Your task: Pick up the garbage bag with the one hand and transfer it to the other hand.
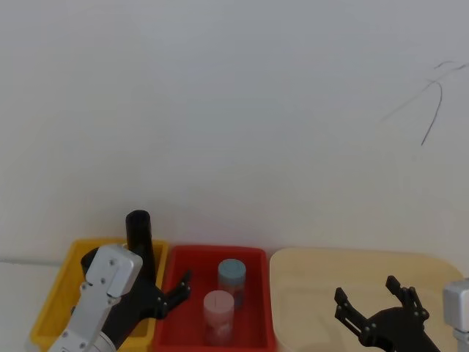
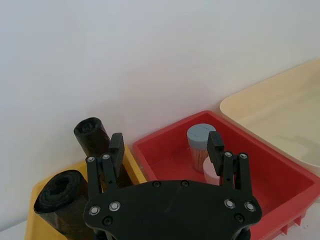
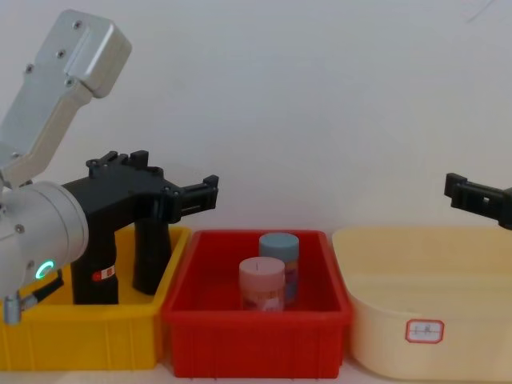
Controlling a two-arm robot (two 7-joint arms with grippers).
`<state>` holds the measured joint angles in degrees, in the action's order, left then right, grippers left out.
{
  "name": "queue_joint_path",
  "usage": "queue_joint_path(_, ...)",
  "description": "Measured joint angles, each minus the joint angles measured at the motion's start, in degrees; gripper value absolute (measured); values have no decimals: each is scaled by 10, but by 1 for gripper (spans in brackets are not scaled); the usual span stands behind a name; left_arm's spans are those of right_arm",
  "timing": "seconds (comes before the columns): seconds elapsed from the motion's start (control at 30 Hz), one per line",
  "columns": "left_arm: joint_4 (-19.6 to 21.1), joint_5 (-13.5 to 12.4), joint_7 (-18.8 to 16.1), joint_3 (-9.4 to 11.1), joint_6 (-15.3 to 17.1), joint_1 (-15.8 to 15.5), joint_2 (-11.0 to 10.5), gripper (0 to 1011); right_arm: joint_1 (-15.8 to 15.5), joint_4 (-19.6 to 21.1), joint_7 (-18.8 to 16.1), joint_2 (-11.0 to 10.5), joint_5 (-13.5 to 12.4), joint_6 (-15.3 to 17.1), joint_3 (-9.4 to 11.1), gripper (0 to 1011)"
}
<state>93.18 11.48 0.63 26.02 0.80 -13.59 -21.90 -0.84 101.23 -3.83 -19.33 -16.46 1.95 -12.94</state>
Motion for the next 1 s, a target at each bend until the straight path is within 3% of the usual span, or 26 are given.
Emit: queue_joint_path(1.0,0,0,0,0,0,0,0,1001,0,0,0,0,0,0,0,1001)
